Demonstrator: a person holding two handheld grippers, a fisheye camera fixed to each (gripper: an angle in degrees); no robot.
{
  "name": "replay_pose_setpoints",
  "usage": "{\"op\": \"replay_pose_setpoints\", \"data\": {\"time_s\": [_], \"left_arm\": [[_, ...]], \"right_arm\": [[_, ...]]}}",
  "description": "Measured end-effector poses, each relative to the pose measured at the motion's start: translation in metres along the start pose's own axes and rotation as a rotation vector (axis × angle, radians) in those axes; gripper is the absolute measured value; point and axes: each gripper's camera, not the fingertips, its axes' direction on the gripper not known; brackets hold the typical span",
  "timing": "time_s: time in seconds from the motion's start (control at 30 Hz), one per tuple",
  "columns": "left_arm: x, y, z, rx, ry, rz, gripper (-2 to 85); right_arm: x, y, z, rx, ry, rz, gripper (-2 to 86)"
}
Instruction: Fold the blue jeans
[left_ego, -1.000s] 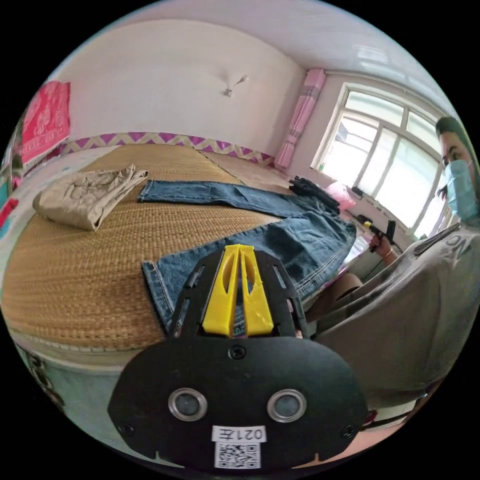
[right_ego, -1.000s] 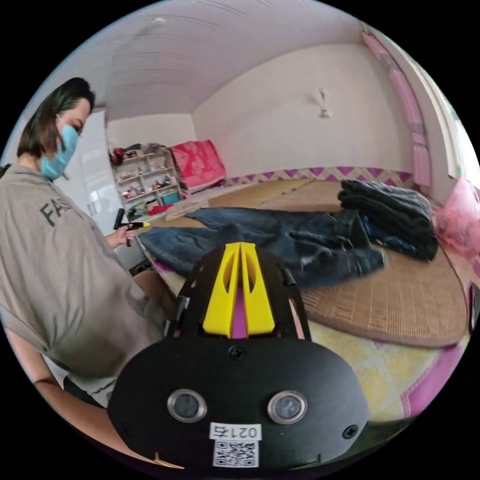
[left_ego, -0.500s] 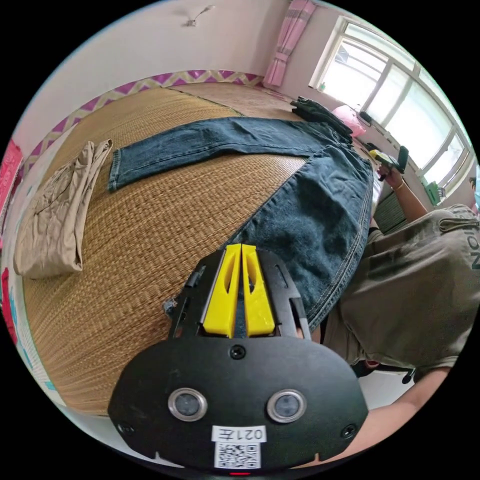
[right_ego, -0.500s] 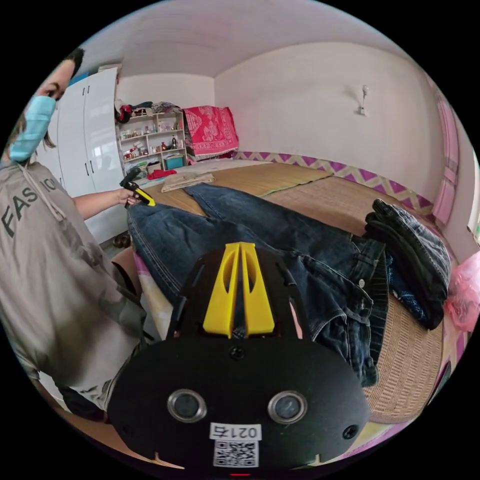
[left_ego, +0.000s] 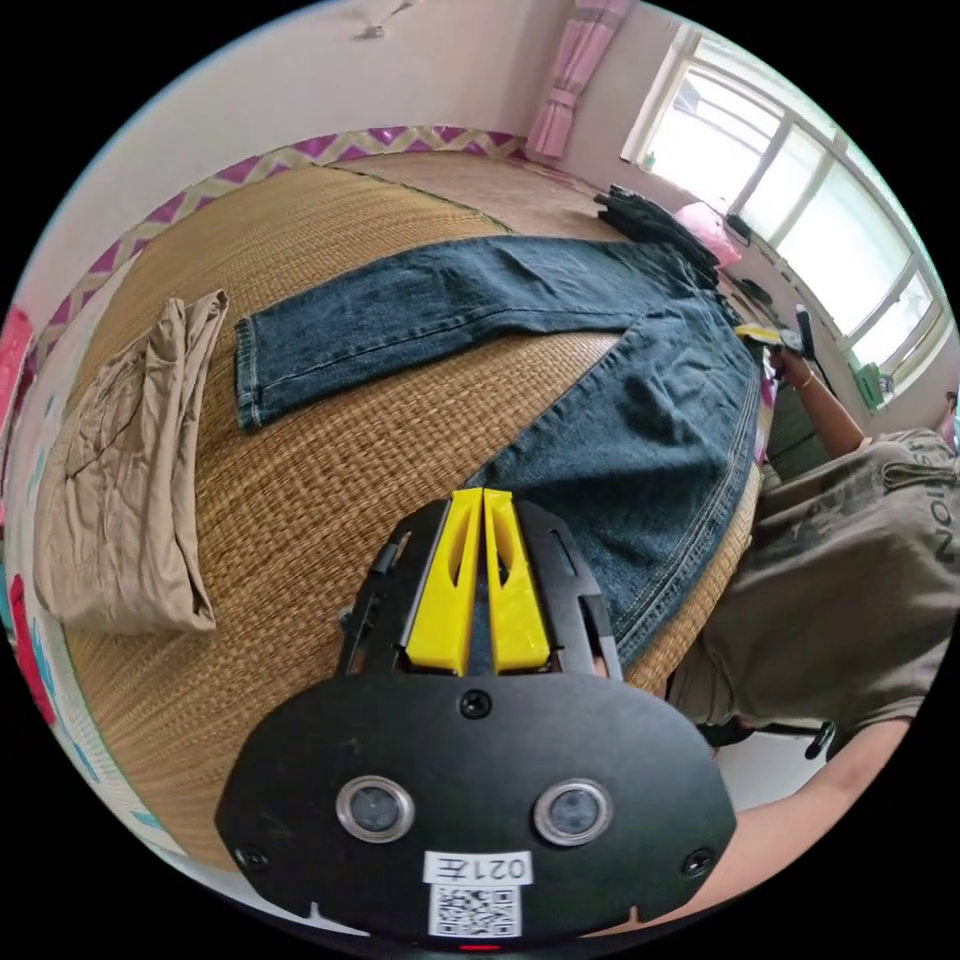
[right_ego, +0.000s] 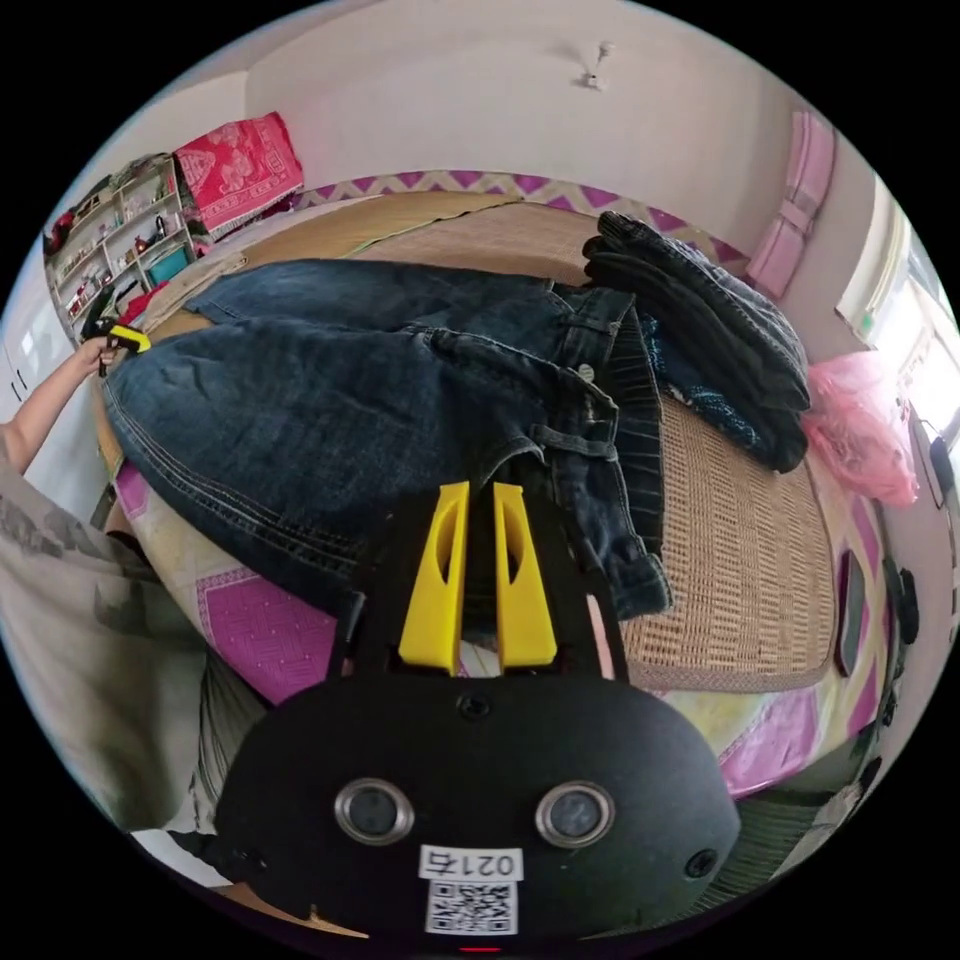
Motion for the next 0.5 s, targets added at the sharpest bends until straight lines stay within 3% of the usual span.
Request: {"op": "replay_pose_setpoints", "data": {"time_s": [0.23, 0.37, 0.5], "left_arm": [[0.041, 0.088, -0.1, 0.365, 0.052, -0.137, -1.0], [0.063, 0.139, -0.124, 0.396, 0.096, -0.165, -1.0], [0.082, 0.201, -0.123, 0.403, 0.117, -0.225, -0.9]], "right_arm": [[-0.033, -0.033, -0.033, -0.073, 0.03, 0.042, 0.6], [-0.034, -0.038, -0.05, -0.086, -0.045, 0.117, 0.1], [-0.077, -0.041, -0.062, -0.064, 0.062, 0.011, 0.0]]}}
